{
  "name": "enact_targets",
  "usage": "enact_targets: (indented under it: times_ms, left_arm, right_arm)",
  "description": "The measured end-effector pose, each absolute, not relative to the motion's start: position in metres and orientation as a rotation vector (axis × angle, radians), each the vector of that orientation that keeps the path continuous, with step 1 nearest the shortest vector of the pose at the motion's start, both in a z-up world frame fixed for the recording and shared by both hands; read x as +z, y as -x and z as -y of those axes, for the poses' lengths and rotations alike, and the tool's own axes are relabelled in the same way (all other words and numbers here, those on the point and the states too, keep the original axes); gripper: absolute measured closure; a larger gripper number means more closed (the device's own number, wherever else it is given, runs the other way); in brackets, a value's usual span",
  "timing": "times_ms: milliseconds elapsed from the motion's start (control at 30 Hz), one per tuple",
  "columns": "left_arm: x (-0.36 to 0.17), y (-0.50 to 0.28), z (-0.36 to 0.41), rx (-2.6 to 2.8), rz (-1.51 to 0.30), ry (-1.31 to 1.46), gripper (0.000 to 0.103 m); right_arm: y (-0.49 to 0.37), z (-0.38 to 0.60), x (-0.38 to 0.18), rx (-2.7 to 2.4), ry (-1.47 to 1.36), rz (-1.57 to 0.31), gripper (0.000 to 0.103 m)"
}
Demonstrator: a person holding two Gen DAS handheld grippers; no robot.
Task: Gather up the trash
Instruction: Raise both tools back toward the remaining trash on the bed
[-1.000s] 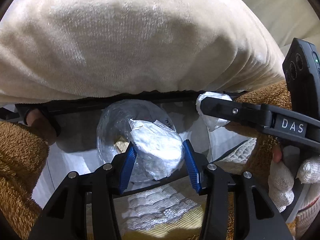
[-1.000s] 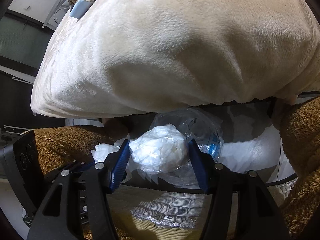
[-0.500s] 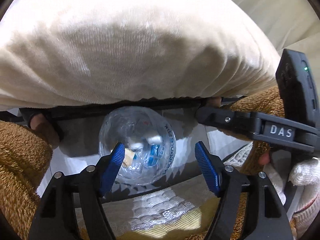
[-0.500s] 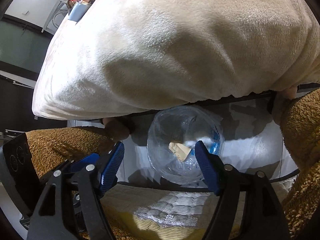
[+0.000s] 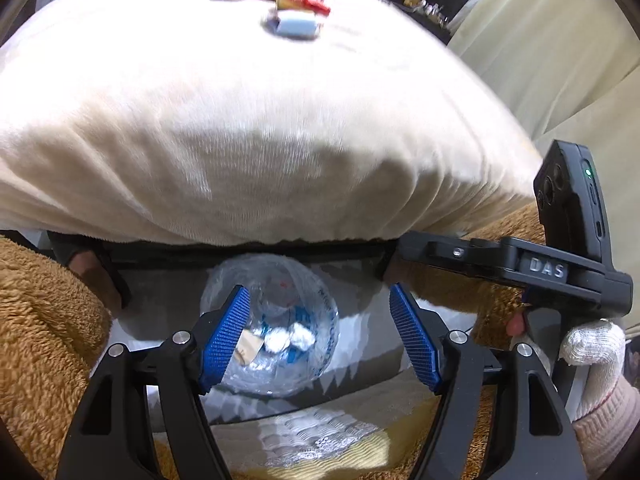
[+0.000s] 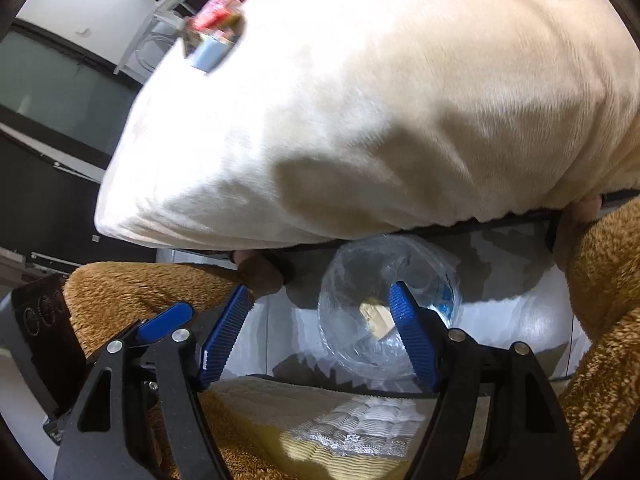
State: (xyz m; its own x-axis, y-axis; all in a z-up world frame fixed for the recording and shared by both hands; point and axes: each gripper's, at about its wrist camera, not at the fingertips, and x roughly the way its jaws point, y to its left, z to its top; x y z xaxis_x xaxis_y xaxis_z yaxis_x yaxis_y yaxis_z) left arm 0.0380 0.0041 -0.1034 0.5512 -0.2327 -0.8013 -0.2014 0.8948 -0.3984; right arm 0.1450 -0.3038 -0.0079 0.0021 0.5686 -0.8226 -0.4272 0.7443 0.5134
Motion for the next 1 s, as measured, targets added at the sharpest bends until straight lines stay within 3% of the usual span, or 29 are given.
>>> enact_targets:
  times_ms: [500,1000]
  left_arm:
    - [-0.046,-0.052,-0.050,0.005,-0.817,0.501,0.032]
    - [-0.014,-0.112,-0.137,0.084,-0.709,0.490,0.032]
  right_arm:
    - [-0.161,0.301,0.078,0.949,-0.096,-0.992,0.030]
    - [-0.266,0.197,0.071,0.961,-0.018,-0.995,0.030]
